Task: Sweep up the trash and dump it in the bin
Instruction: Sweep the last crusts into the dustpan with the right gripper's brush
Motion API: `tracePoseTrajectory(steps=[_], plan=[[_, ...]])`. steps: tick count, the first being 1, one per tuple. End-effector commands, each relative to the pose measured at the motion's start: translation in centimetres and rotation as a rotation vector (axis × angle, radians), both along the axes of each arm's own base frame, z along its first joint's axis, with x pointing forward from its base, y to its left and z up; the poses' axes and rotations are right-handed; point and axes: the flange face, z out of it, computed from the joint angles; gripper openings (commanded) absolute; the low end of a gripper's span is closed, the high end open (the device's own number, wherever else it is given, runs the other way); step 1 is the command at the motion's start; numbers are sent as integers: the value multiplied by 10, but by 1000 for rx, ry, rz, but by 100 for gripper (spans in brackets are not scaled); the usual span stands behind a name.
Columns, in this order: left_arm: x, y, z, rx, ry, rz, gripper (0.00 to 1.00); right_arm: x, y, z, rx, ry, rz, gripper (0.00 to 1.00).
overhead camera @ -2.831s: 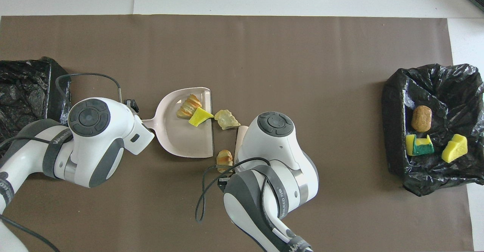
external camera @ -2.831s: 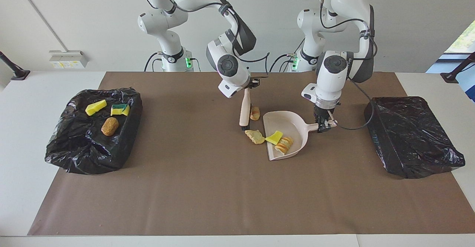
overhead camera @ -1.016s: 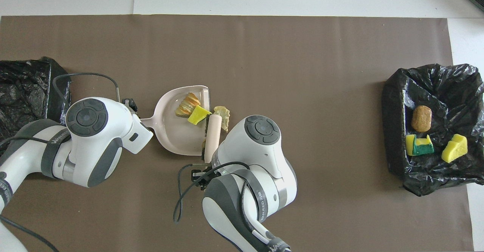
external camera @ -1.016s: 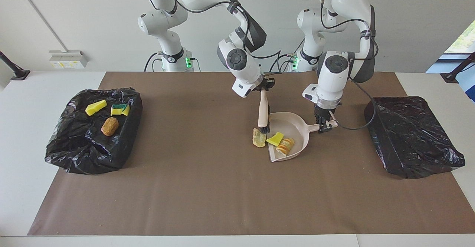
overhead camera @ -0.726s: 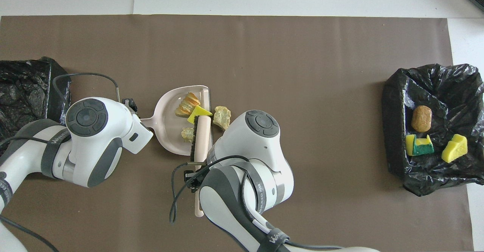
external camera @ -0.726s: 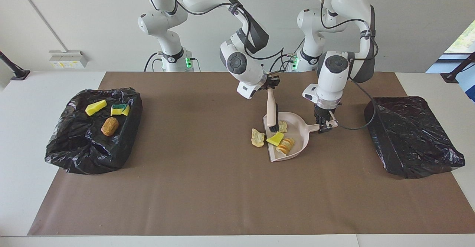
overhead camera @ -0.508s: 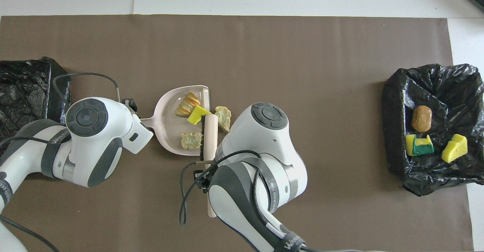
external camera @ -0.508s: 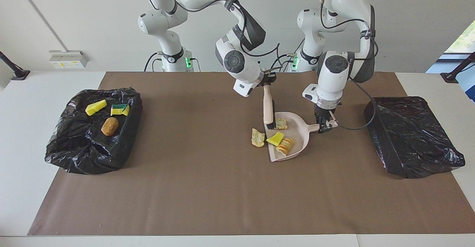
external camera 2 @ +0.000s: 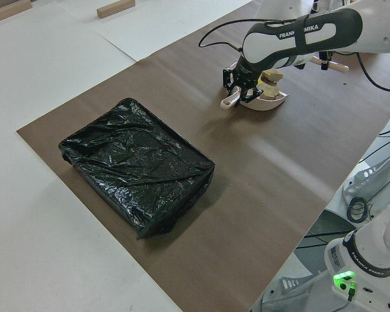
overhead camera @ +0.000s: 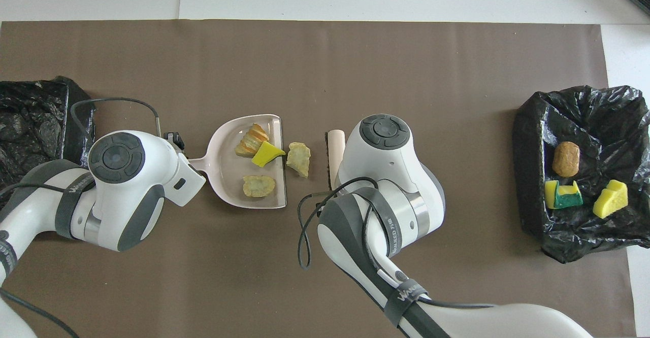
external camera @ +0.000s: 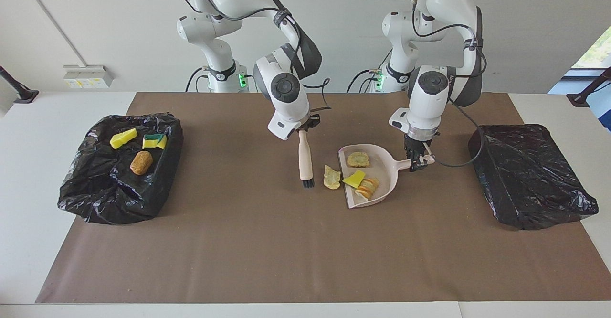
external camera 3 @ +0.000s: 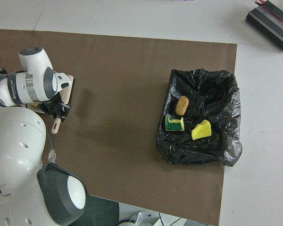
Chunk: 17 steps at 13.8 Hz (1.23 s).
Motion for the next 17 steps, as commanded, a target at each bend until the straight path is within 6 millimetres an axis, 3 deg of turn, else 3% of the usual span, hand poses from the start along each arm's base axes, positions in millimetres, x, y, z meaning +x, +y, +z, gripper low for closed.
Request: tracePoseTrajectory(steps=[1,3,6,8,9,13,17], plan=[[-2,2,-3,-6,-28,11,0,-5,22,-21,-5,15,-6,0],[-2,2,-3,-6,-29,12,0,-14,55,-44,117,29,-57,0],[-2,2,-3,-8,-33,13,0,-26,81,-38,226,57,-88,0],[-2,2,-3,-8,-33,13,0,-48,123,-30,313,10,-113,0],[-2,2,-3,-8,-33,13,0,-52,128,-28,314,9,-104,0],[-2,2,-3,-8,-33,13,0,-56,108,-21,199,12,37,0],[2,10,-7,-6,-24,21,0,-72,97,-11,-62,40,-48,0]])
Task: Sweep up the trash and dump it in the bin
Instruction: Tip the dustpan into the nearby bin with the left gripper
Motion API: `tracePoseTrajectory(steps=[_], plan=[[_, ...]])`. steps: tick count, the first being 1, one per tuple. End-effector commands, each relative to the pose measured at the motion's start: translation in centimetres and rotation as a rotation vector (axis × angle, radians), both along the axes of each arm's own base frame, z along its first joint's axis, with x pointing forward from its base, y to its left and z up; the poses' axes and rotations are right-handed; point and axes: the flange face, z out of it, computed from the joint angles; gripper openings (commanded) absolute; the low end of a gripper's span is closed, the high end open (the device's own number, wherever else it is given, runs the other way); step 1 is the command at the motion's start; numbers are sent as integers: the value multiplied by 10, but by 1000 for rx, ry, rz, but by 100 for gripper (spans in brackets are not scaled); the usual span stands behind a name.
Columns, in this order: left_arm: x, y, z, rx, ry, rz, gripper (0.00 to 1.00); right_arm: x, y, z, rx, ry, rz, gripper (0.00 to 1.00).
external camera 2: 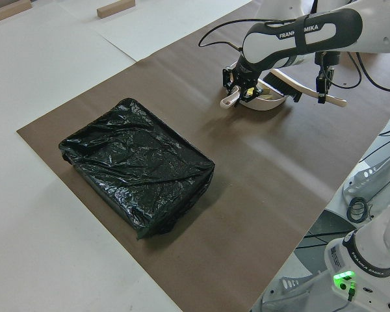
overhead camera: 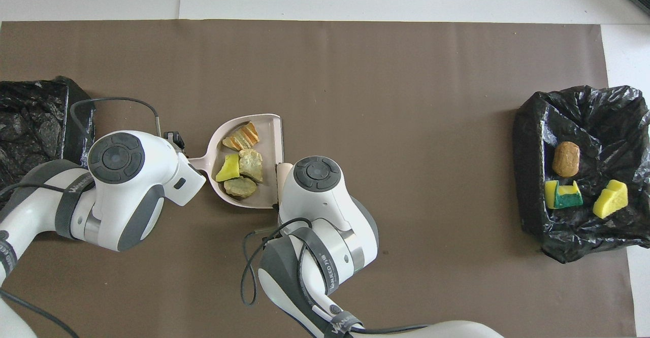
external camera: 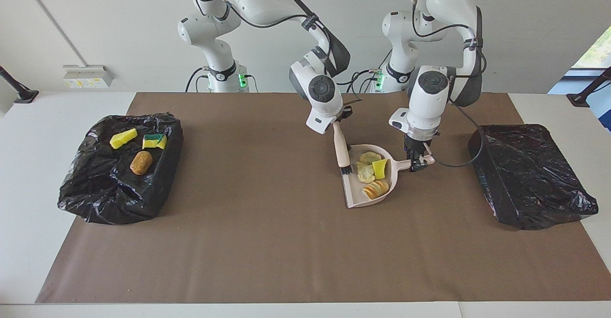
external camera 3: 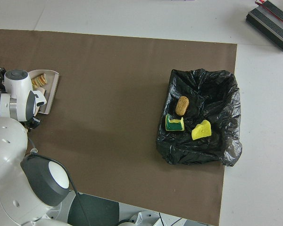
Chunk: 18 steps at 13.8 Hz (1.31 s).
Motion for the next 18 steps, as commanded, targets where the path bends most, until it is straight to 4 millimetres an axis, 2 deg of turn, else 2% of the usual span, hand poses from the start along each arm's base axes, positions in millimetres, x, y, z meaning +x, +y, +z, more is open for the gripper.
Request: tracePoseTrajectory(steps=[1,3,4,6,7,10,12,13,15,17,18], plan=[[4,13,-5,-3,-22,16,0,-16,-3,13,-147,20,-73,0],[7,14,-5,-4,-23,16,0,-26,-15,37,-215,20,-59,0],[12,17,-3,-4,-27,20,0,-39,-21,43,-252,38,-61,0],[19,19,4,-5,-39,11,0,-87,-30,36,-323,37,-36,0],[25,30,11,-3,-48,0,0,-101,-40,29,-334,40,-26,0],[35,80,34,8,-68,-16,0,-136,-52,12,-323,9,-9,0],[37,113,52,24,-75,-14,0,-146,-64,1,-321,1,-7,0],[39,131,63,29,-79,4,0,-145,-70,-5,-291,-3,13,0],[43,181,91,7,-73,59,0,-131,-84,-17,-203,9,-33,0],[43,232,127,-44,-74,124,0,-131,-82,-16,-189,8,-28,0],[41,255,143,-64,-73,173,0,-130,-83,-17,-188,10,-30,19]])
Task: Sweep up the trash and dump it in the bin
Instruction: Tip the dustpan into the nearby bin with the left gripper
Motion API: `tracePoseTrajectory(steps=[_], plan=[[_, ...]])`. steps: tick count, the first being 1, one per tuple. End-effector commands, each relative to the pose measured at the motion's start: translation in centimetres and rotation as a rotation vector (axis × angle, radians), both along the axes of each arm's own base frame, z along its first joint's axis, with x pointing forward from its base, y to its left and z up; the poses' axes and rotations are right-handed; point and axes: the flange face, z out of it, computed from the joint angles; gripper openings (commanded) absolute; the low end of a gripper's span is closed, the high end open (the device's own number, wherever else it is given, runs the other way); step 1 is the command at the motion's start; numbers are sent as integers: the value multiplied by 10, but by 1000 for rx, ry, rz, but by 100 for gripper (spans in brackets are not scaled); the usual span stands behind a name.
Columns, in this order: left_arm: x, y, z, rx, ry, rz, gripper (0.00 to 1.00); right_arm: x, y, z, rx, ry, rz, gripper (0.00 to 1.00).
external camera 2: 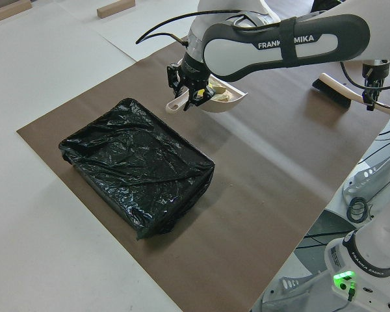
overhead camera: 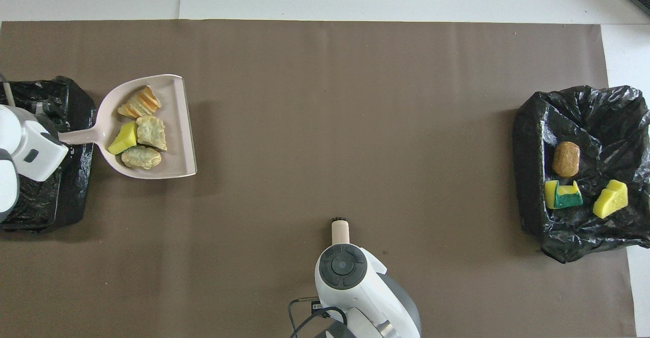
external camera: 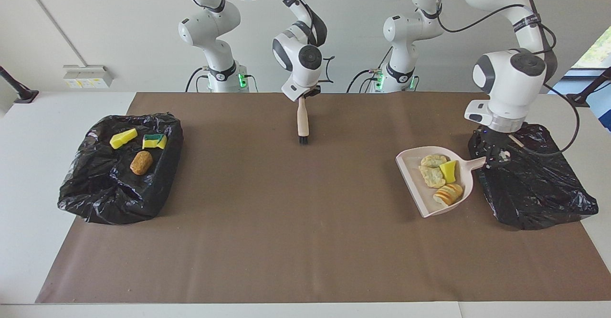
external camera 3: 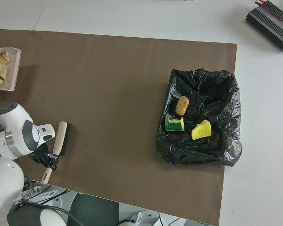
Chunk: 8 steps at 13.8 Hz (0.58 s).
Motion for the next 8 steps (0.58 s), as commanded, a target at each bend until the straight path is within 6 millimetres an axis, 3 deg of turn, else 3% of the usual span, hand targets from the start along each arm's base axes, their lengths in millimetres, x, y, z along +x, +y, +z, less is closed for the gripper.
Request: tracePoseTrajectory(steps=[1,2,5,7,8], plan=[[-7,61,52,-50,3,86,0,-3,-5,-2,36,-2,7,59],[-9,81,68,-53,1,92,0,-1,0,5,49,-14,14,100],[-26,155,96,-84,-29,130,0,47,2,50,127,-104,-1,100],[-36,201,108,-72,-61,180,0,98,-20,83,123,-215,-16,100],[-33,212,118,-58,-82,189,0,116,-29,100,110,-264,-13,100]])
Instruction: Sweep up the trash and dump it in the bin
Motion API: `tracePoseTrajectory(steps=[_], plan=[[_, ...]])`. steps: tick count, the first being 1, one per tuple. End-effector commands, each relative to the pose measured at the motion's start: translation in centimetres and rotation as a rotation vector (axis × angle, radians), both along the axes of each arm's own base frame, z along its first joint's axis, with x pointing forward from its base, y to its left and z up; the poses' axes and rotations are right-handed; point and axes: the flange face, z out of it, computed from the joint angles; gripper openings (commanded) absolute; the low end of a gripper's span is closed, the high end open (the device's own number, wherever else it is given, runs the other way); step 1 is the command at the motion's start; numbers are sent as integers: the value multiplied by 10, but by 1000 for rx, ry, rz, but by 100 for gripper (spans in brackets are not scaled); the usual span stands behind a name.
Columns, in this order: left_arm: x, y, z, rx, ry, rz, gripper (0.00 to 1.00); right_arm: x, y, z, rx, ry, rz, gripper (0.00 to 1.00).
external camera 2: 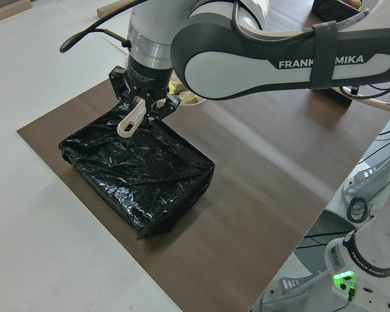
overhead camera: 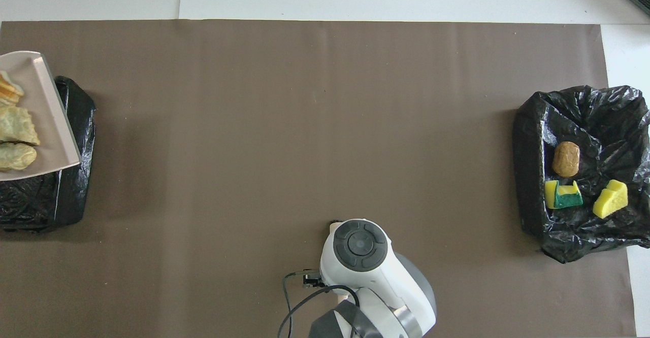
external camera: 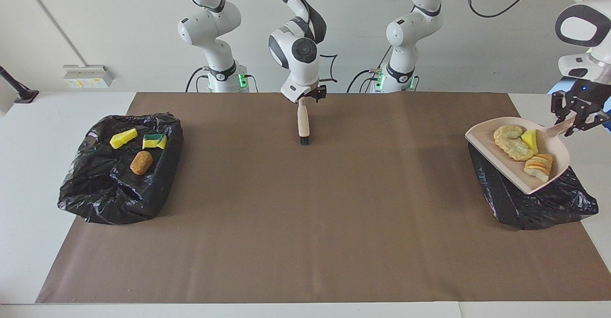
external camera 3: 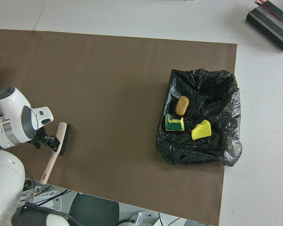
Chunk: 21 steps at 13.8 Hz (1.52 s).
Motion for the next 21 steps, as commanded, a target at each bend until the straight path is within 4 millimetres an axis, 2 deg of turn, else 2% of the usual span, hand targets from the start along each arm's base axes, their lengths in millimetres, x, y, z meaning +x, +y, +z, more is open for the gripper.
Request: tracePoseTrajectory(steps=[1,3,4,6,8,9,11,12,14,17,18,19,21], plan=[[10,35,19,8,-42,21,0,53,-30,50,-14,-124,1,100],[18,46,21,78,-33,9,0,89,-55,88,-26,-209,-10,100],[20,50,23,145,-20,-6,0,100,-66,103,-32,-225,20,100],[24,52,26,282,-8,-45,0,114,-93,131,-35,-230,61,100],[26,55,20,379,34,-74,0,124,-130,173,-33,-234,72,100],[30,56,11,390,46,-87,0,126,-144,189,-31,-234,93,100],[31,56,7,447,77,-113,0,123,-179,222,-28,-252,107,100],[31,56,2,492,103,-134,0,120,-192,230,-29,-251,111,100],[36,41,-2,531,117,-150,0,112,-220,251,-30,-254,111,100],[25,37,-8,578,160,-162,0,105,-256,279,-39,-269,57,100],[22,39,-10,574,168,-154,0,101,-270,302,-42,-284,33,100],[20,41,-8,579,173,-151,0,99,-283,316,-49,-284,13,100],[21,41,-6,655,208,-182,0,97,-313,325,-59,-282,5,100]])
